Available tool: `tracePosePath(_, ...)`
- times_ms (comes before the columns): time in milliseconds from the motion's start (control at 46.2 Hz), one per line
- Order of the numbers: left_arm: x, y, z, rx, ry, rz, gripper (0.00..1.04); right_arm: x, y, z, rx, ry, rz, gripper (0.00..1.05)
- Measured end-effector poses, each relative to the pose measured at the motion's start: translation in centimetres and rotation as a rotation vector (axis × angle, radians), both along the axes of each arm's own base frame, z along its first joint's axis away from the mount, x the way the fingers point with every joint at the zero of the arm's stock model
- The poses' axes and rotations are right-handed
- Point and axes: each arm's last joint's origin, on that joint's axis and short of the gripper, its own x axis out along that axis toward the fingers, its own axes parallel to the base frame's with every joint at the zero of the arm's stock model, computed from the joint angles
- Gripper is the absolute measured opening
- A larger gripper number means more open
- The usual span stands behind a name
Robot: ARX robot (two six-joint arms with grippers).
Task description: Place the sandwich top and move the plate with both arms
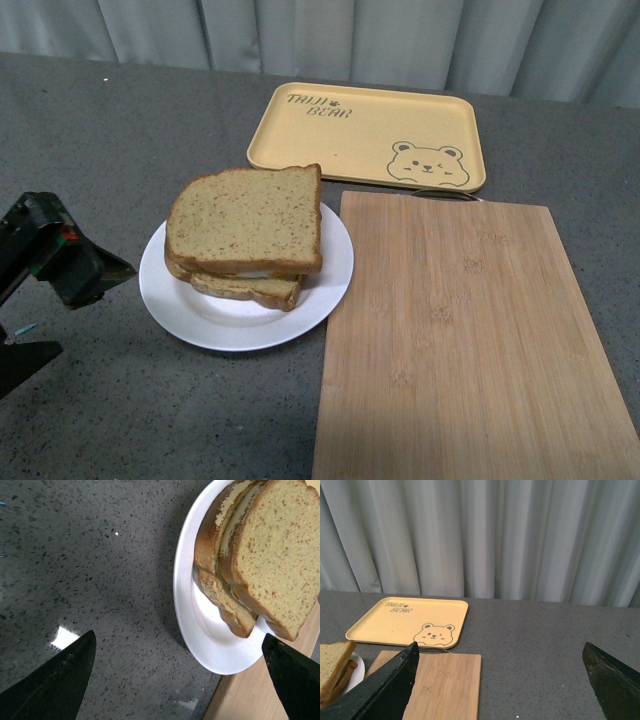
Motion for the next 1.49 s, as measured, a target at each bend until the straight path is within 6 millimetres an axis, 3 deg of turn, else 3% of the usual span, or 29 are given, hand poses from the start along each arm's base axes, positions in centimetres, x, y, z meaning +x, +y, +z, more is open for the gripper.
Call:
tracePosePath(173, 2.5, -1.2, -1.7, -0.016, 0.033, -0.019, 0.98, 0.0, 0.0, 0.0, 0.000, 0.000, 0.000, 0.95)
tracePosePath(476, 3.7, -2.1, -3.8, -0.031, 0.094, -0.050, 0.98, 0.0, 0.0, 0.0, 0.000, 0.000, 0.000, 0.95)
tracePosePath(671, 4.7, -2.5, -4.6, -0.081, 0.112, -0.051, 0.70, 0.0, 0.0, 0.0, 0.000, 0.000, 0.000, 0.95)
tracePosePath(779, 5.3, -2.5, -5.1, -0.106, 0.127, -0.042, 0.48, 0.0, 0.0, 0.0, 0.000, 0.000, 0.000, 0.95)
tracePosePath(1017, 5.3, -2.0, -5.4, -0.203, 0.130, -0.012, 0.10, 0.0, 0.0, 0.0, 0.000, 0.000, 0.000, 0.95)
tracePosePath(1103, 5.2, -1.8, -5.0, -0.237, 0.113, -0.019, 0.05, 0.0, 0.0, 0.0, 0.000, 0.000, 0.000, 0.95)
tracePosePath(1385, 3.9, -1.5, -3.6, -0.365, 0.006, 0.008, 0.04, 0.0, 0.0, 0.0, 0.000, 0.000, 0.000, 0.95)
tracePosePath(1493, 4.4, -1.8, -2.3, -0.412, -0.056, 0.013, 0.04, 0.0, 0.0, 0.0, 0.000, 0.000, 0.000, 0.95)
